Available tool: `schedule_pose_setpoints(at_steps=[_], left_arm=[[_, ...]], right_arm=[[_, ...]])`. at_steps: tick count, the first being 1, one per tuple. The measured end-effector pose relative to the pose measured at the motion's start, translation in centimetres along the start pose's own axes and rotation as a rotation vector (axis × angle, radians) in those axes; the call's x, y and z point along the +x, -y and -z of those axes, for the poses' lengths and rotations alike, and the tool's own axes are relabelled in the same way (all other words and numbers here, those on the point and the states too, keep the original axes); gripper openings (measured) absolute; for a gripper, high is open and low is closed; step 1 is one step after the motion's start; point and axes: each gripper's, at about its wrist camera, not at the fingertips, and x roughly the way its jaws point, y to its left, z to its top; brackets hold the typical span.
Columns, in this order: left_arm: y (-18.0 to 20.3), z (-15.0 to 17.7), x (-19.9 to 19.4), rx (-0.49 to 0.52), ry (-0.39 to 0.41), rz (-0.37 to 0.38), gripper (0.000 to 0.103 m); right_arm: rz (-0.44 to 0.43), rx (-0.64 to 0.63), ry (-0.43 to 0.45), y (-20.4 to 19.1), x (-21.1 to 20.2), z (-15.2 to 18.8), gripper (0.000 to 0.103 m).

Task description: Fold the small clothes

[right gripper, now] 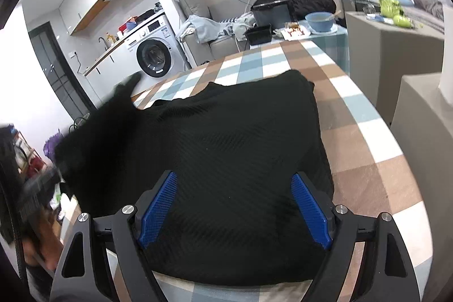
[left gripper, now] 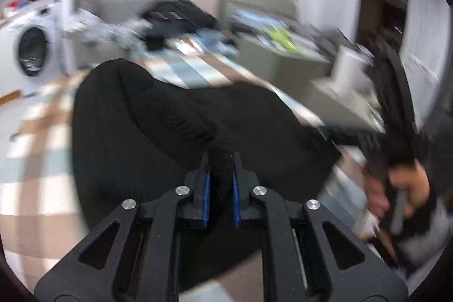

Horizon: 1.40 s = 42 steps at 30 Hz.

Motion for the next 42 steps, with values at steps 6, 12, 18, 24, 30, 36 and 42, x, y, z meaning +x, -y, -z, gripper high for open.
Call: schedule_pose_setpoints(at_steps=[6,12,18,24,30,36,42], left_arm=[[3.2,1.7,1.3,0.082,-0.089,0.03,0.047],[-1.1,1.1,-2.6,-0.076,0.009,-0.045,0.077],[-7.9,1.8,-3.8,-0.269,-0.004,-0.19,0.077],[-12.7,3.9,-3.7,-0.419,-0.062,-0.235,0.077],[-14.1,4.3,-2.4,-0.431,-0.063,-0.247,0.077],[-15.2,4.3,-0.9,-0.46,-0.101,-0.27,0.077],[-16.7,4.5,-1.0,-0.495,-0.087,-0.27,0.077]], right_arm=[[-0.032,-0.018,-0.019,-0.9,0.7,-0.2,0.085],[-0.093,-0.013,-0.089,-1.8,2.1,0.1,0.085],[-0.176,-0.088,-0.133,-4.1,2.5,1.1,0.084],[-0.264,-0.107,-0.184,-6.4,4.3,1.0,0.06],[-0.307,-0.131,-0.257,-9.3,7.2,0.5,0.05],[-0.237,-0.136,-0.33,-10.5,11.5,0.0,0.038],[-0.169,-0.232,-0.248,-10.8,9.2,-0.4,0.051]])
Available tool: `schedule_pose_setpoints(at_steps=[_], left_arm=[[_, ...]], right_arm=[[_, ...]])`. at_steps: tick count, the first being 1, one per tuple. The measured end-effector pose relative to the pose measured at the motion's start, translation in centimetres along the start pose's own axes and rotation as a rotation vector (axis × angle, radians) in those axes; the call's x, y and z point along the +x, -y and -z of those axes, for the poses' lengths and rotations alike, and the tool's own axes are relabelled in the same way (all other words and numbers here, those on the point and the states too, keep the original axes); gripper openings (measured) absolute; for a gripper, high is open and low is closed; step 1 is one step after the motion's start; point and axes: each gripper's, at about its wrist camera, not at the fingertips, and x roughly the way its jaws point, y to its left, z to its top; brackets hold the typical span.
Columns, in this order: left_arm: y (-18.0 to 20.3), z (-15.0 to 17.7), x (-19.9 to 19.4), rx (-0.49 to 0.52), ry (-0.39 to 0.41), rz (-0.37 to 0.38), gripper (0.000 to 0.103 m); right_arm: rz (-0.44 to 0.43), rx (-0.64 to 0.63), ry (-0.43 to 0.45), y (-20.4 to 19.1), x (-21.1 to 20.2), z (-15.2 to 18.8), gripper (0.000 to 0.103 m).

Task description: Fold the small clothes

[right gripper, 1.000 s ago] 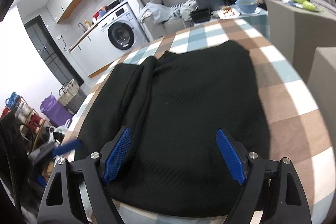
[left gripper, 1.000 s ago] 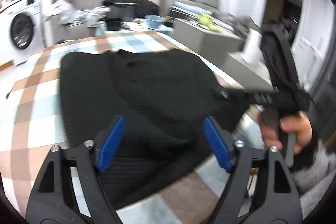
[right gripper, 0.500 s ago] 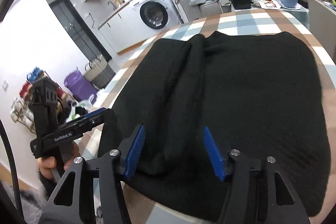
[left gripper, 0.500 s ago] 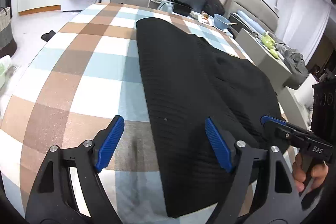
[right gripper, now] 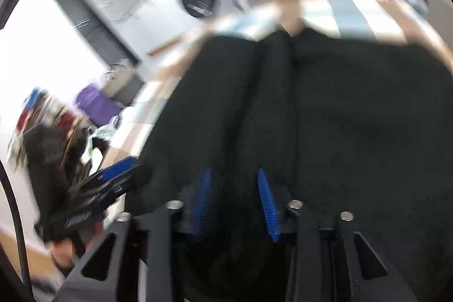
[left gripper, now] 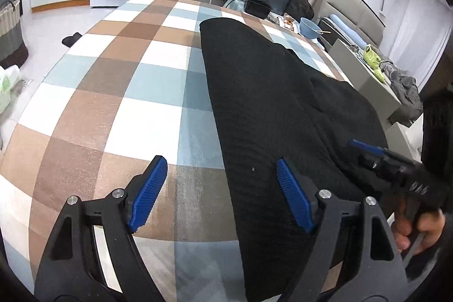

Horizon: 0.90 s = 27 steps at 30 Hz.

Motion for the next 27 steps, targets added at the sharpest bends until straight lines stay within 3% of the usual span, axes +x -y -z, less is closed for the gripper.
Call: schedule_pose_setpoints(at_steps=[3,11,15,20,22,27], left_arm=[[-0.1,0.1,-0.2,-0.006,0.007,0.006,0.077],[0.0,-0.1,0.2,0.013,-0.001,0.003,0.078],[-0.2,-0.1,0.4,0.008,-0.008,0.013,0.078],[-0.6,-0.1,0.7,-0.015,-0.021,0.024,0.078],[-0.6,-0.1,0.6,-0.008,-0.018,0.021,0.078],[0.3,-0.1,-0.1,0.02,-0.008,0.016,0.078]], right_arm=[[-0.014,0.058,-0.058,1.5,0.4,0.9,0.051],[-0.047,0.078,-0.054,2.4,-0.1,0.9,0.051],[-0.07,0.094,-0.04,2.4,1.6,-0.7,0.05],[-0.003,0.071,-0.057,1.5,3.8,-2.6,0.01],[-0.009,0.066,-0.035,1.3,3.3,-2.7,0.006],[-0.038,0.042,0.066,0.5,-2.8,-0.7,0.005]])
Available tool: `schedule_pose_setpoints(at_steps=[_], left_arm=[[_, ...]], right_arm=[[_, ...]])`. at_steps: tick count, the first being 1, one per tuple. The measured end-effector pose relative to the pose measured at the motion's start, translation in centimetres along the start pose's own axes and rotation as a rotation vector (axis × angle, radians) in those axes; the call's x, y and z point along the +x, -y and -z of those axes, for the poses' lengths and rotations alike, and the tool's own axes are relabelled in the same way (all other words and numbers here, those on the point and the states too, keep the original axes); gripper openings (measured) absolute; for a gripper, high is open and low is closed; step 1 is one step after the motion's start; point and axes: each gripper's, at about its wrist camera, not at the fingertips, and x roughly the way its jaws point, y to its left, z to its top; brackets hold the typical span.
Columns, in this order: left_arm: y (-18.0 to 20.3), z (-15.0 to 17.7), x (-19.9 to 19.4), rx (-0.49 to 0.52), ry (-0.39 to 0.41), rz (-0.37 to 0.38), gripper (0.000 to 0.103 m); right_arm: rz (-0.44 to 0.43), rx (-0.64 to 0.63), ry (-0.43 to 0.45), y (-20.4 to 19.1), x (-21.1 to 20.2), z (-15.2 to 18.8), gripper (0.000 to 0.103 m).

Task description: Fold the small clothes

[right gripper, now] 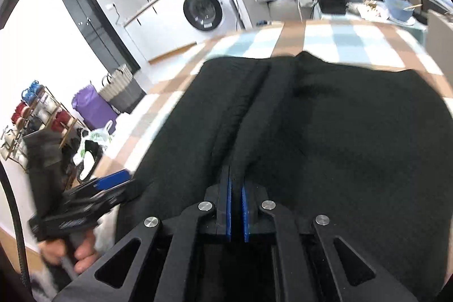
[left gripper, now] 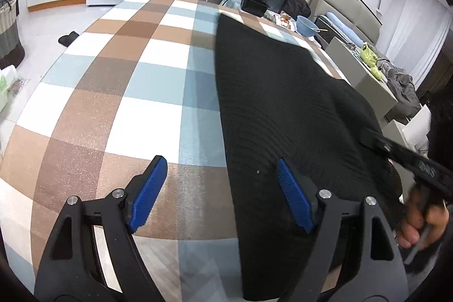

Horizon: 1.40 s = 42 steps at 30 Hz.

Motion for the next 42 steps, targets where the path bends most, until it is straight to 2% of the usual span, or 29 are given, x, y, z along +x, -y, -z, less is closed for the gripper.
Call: schedule_pose_setpoints(at_steps=[2,6,8,9,12,15,16,17,20,23,26,27,29,31,32,36,38,39,40,42], left_arm=[[0.7,0.0,0.1,0.024,-0.007,0.008,0.078],[2.1,0.8,0.6,0.077,-0.057,0.042,0.078],[2.8,1.1,0.9,0.098,-0.083,0.062,0.078],[3.1,1.3,1.0,0.114,-0.09,0.072,0.078],[3.9,1.8,0.9,0.15,-0.096,0.081,0.078],[4.0,2.1,1.0,0.155,-0.111,0.104,0.078],[4.0,2.2,1.1,0.156,-0.113,0.101,0.078],[4.1,2.3,1.1,0.158,-0.115,0.097,0.078],[4.0,2.3,0.9,0.154,-0.113,0.102,0.078],[3.7,2.3,0.9,0.152,-0.119,0.105,0.078],[3.3,2.0,0.7,0.139,-0.113,0.108,0.078],[3.1,1.9,0.7,0.13,-0.113,0.113,0.078],[2.7,1.6,0.5,0.114,-0.106,0.117,0.078],[2.2,1.4,0.5,0.102,-0.095,0.104,0.078],[1.9,1.3,0.5,0.096,-0.094,0.097,0.078],[1.1,1.0,0.2,0.067,-0.089,0.088,0.078],[1.0,0.9,0.1,0.067,-0.085,0.084,0.078],[0.9,0.9,0.0,0.063,-0.08,0.083,0.078],[0.9,0.9,0.0,0.062,-0.079,0.084,0.078],[0.8,0.8,-0.2,0.06,-0.077,0.082,0.078]], right_arm=[[0.04,0.015,0.003,0.7,-1.4,1.4,0.005],[0.141,0.068,-0.061,3.9,0.5,2.7,0.007],[0.12,0.081,-0.044,4.3,0.7,2.6,0.011],[0.128,0.078,-0.044,4.3,0.6,2.4,0.018],[0.126,0.084,-0.039,4.7,0.5,1.9,0.022],[0.08,0.145,-0.054,5.5,0.9,1.3,0.02],[0.094,0.139,-0.051,5.5,0.9,1.0,0.011],[0.103,0.127,-0.047,5.4,1.0,0.8,0.009],[0.127,0.072,-0.034,4.3,1.0,0.6,0.008],[0.171,0.035,-0.094,4.3,1.5,0.8,0.009],[0.21,0.033,-0.053,4.0,-0.2,0.1,0.025],[0.2,0.04,-0.028,4.1,-0.9,-0.3,0.03],[0.167,0.051,0.004,4.1,-1.1,-1.5,0.033],[0.111,0.081,-0.005,4.2,-0.2,-2.8,0.041],[0.096,0.1,-0.015,4.5,0.5,-3.4,0.041],[0.098,0.151,-0.102,5.2,5.1,-5.1,0.041],[0.089,0.161,-0.095,5.3,6.1,-5.7,0.041],[0.084,0.132,-0.09,4.8,6.3,-6.2,0.03],[0.059,0.101,-0.074,4.2,6.1,-6.8,0.006],[0.025,0.059,0.007,3.0,5.1,-8.0,0.006]])
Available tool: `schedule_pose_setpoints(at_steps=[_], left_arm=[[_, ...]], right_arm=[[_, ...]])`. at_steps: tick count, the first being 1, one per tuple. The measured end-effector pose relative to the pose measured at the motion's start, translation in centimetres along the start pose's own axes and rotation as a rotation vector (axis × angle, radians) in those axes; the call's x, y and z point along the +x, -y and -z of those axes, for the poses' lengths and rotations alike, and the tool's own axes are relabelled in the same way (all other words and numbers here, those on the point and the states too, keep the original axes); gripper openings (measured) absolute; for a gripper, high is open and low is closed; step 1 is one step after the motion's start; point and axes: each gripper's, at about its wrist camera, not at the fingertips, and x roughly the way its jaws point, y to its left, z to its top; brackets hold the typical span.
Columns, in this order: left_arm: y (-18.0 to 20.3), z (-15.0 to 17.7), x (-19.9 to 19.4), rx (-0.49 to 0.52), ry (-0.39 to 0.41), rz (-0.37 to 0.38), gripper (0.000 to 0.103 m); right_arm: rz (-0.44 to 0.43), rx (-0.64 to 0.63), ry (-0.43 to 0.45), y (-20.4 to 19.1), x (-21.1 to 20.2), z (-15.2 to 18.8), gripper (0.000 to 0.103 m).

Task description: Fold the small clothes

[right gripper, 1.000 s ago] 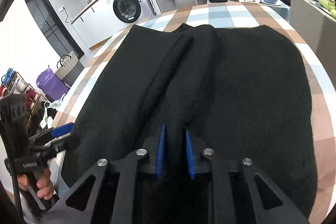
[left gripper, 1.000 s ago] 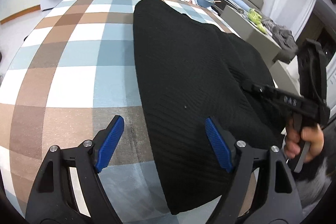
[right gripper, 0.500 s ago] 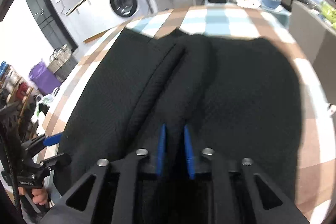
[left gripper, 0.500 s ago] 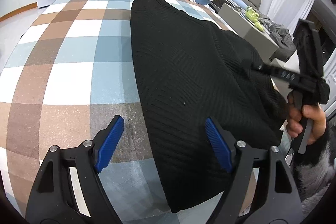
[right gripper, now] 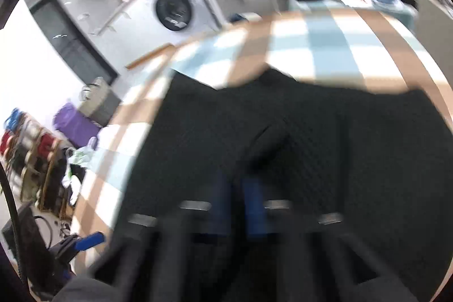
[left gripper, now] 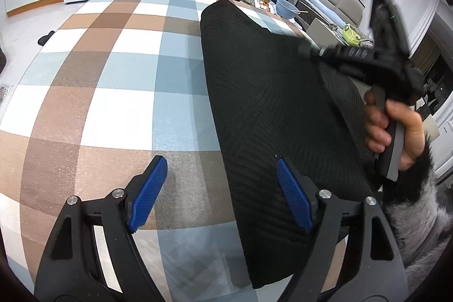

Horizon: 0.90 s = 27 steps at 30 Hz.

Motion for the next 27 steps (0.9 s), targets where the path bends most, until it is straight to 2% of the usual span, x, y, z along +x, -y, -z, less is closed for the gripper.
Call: schedule_pose_setpoints(at_steps=[2,5,6,8,10,11,12,16,18,21,23,24,27], left_arm=[[0.1,0.0,0.0,0.002,-0.003,0.005,0.078],[0.6,0.3,0.3,0.031,-0.028,0.017,0.078],[0.8,0.4,0.4,0.043,-0.035,0.019,0.078],[1.2,0.7,0.6,0.062,-0.049,0.023,0.078],[1.6,1.0,0.7,0.08,-0.062,0.035,0.078],[1.8,1.1,0.8,0.091,-0.063,0.04,0.078],[2.1,1.2,0.8,0.105,-0.069,0.045,0.078],[2.2,1.3,0.8,0.099,-0.071,0.056,0.078],[2.1,1.3,0.7,0.09,-0.065,0.046,0.078],[1.8,1.0,0.3,0.074,-0.048,0.026,0.078],[1.5,0.8,-0.2,0.068,-0.022,0.003,0.078],[1.4,0.8,-0.3,0.066,-0.021,-0.01,0.078],[1.2,0.6,-0.3,0.054,-0.018,-0.021,0.078]], right_arm=[[0.07,-0.055,0.043,-1.1,-0.5,-0.8,0.006],[0.195,-0.07,-0.029,-0.7,1.5,-0.8,0.009],[0.195,-0.056,-0.084,-0.3,2.2,-0.3,0.011],[0.136,-0.034,-0.097,0.1,1.5,0.7,0.015],[0.056,-0.004,-0.119,0.1,0.0,2.5,0.041],[0.01,0.019,-0.134,0.1,-1.0,3.9,0.044],[-0.045,0.04,-0.158,-0.1,-2.0,5.4,0.044],[-0.129,0.035,-0.197,-1.6,-4.6,9.5,0.043],[-0.123,0.013,-0.181,-2.4,-5.3,11.1,0.042],[-0.101,-0.03,-0.139,-3.5,-6.0,12.5,0.009],[-0.132,-0.065,-0.053,-4.0,-7.7,12.4,0.009],[-0.121,-0.093,-0.027,-4.3,-8.4,12.3,0.008],[-0.012,-0.079,-0.114,-3.4,-7.3,12.6,0.01]])
